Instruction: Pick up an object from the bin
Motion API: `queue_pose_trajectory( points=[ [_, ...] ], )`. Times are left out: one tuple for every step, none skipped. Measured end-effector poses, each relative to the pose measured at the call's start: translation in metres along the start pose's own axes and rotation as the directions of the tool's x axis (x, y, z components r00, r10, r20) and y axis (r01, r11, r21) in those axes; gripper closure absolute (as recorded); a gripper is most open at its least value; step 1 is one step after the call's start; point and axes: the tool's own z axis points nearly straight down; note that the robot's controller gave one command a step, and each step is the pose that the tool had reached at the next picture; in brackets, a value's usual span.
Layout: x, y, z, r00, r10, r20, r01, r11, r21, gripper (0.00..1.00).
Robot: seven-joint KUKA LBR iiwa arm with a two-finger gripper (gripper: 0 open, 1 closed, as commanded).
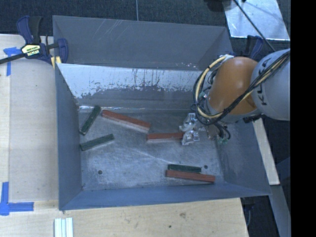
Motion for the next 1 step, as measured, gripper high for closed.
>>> queue_pose_trajectory(
  points=[
    [0.0046,0.0016,-0.1408,0.997,-0.067,-0.025,0.067,0.998,-0.002,1.00]
  ],
)
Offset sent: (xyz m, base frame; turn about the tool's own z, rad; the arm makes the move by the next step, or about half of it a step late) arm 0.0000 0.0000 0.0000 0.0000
